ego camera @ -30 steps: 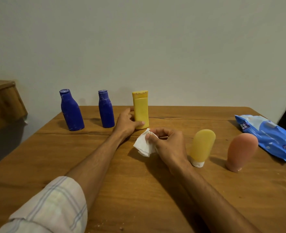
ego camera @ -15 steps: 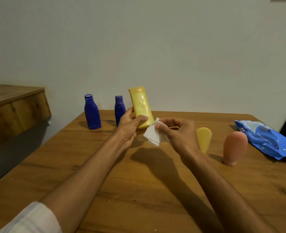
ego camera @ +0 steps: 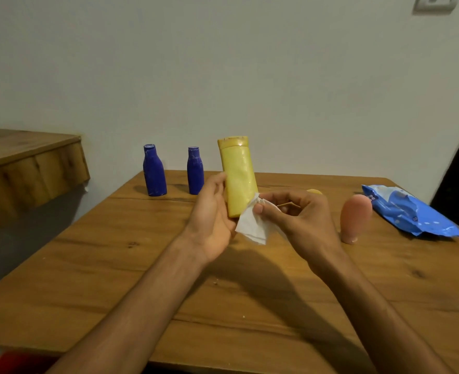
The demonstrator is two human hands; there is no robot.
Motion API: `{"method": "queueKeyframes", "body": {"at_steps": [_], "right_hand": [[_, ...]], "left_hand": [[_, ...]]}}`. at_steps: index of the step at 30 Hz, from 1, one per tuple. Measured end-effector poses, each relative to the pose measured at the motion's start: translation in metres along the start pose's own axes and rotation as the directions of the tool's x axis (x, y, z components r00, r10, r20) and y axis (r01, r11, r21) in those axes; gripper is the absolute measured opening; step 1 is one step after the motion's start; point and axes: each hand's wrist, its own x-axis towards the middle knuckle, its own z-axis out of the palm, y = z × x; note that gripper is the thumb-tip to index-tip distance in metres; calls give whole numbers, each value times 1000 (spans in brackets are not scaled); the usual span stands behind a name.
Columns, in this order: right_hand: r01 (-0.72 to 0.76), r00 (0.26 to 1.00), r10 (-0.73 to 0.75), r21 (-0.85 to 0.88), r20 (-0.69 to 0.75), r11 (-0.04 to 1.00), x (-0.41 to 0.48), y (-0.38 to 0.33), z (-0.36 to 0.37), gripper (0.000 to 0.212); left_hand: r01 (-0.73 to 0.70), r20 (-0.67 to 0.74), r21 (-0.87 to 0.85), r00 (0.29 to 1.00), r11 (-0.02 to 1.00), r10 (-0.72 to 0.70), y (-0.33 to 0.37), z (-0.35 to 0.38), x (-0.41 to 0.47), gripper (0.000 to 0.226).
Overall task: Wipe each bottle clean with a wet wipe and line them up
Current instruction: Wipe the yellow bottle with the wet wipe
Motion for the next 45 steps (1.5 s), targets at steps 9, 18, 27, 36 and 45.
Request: {"method": "queueKeyframes", "body": {"at_steps": [9,18,27,36,45], "right_hand": [[53,999,-52,-51,10,997,-14,3,1,14],[283,956,-295,-257,-9,924,-21,6,7,18],[481,848,-519,-571,110,665,-28,13,14,27],[548,826,-526,-511,204,662,-32,17,17,27],[527,842,-522,-422,139,738,-25,18,13,27]], "left_hand": [[81,10,-31,997,996,-81,-11,-6,-9,41],[180,29,-121,984,976,-177,-19,-12,-14,58],[109,-28,-245,992,963,-120,-29,-2,-20,53],[106,-47,-174,992,979,-116,-34,0,-24,77],[123,-61,-203,989,971,-137,-39,5,-23,71]]}}
